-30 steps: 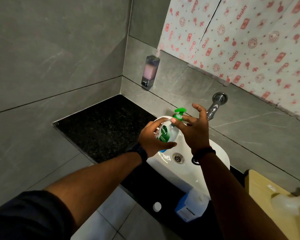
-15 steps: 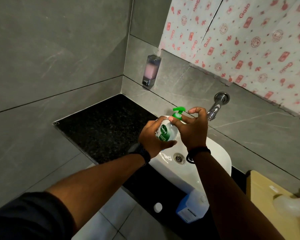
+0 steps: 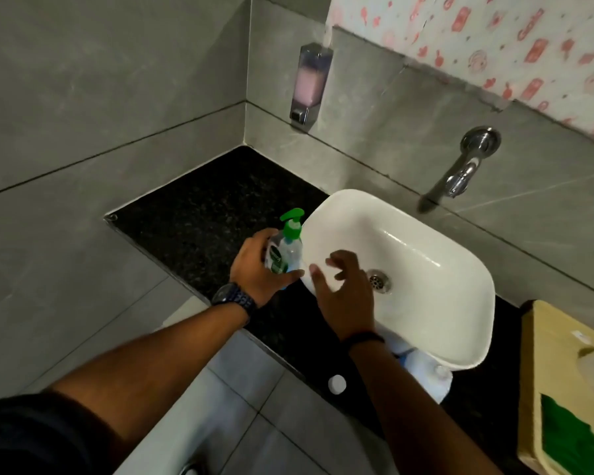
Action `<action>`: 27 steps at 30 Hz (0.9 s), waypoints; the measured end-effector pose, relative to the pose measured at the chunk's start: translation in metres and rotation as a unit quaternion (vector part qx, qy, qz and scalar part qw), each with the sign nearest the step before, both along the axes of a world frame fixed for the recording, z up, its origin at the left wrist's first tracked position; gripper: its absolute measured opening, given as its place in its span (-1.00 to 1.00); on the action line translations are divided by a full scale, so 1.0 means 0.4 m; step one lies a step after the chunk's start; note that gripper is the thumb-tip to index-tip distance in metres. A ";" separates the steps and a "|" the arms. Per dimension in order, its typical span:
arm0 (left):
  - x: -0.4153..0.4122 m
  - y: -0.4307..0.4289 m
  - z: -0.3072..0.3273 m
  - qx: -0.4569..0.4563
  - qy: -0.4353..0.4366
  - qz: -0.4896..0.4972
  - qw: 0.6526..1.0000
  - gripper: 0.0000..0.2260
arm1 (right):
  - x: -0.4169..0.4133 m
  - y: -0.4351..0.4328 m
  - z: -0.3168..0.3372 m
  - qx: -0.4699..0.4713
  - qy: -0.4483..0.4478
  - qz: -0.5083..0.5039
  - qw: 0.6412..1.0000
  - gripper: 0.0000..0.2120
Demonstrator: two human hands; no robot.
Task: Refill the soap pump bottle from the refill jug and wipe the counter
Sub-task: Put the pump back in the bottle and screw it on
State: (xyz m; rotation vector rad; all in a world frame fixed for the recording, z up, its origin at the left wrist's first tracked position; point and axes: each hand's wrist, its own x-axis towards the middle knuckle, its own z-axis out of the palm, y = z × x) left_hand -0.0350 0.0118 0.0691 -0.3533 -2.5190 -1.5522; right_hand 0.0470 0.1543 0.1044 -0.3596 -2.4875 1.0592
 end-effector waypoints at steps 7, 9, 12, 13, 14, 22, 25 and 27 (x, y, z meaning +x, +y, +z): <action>-0.038 -0.050 -0.177 0.012 -0.042 0.002 0.999 -0.28 | -0.019 -0.029 -0.259 0.130 -0.164 0.076 0.975 -0.52; -0.051 -0.057 -0.218 0.007 -0.044 -0.001 0.999 -0.28 | -0.030 -0.034 -0.318 0.174 -0.178 0.094 0.964 -0.46; -0.067 -0.069 -0.266 -0.001 -0.040 0.002 0.999 -0.27 | -0.044 -0.043 -0.381 0.220 -0.178 0.092 0.955 -0.36; -0.070 -0.073 -0.280 -0.004 -0.039 0.002 0.999 -0.26 | -0.049 -0.046 -0.399 0.232 -0.177 0.088 0.953 -0.34; -0.073 -0.078 -0.293 -0.005 -0.039 0.000 0.999 -0.26 | -0.053 -0.049 -0.415 0.241 -0.181 0.084 0.950 -0.32; -0.085 -0.083 -0.340 0.006 -0.050 -0.005 0.999 -0.26 | -0.058 -0.058 -0.512 0.266 -0.216 0.090 0.935 -0.33; -0.080 -0.086 -0.342 0.006 -0.044 -0.002 0.999 -0.18 | -0.061 -0.057 -0.517 0.266 -0.218 0.092 0.935 -0.34; -0.065 -0.089 -0.341 -0.008 -0.034 0.030 0.999 -0.16 | -0.060 -0.056 -0.512 0.265 -0.220 0.099 0.934 -0.33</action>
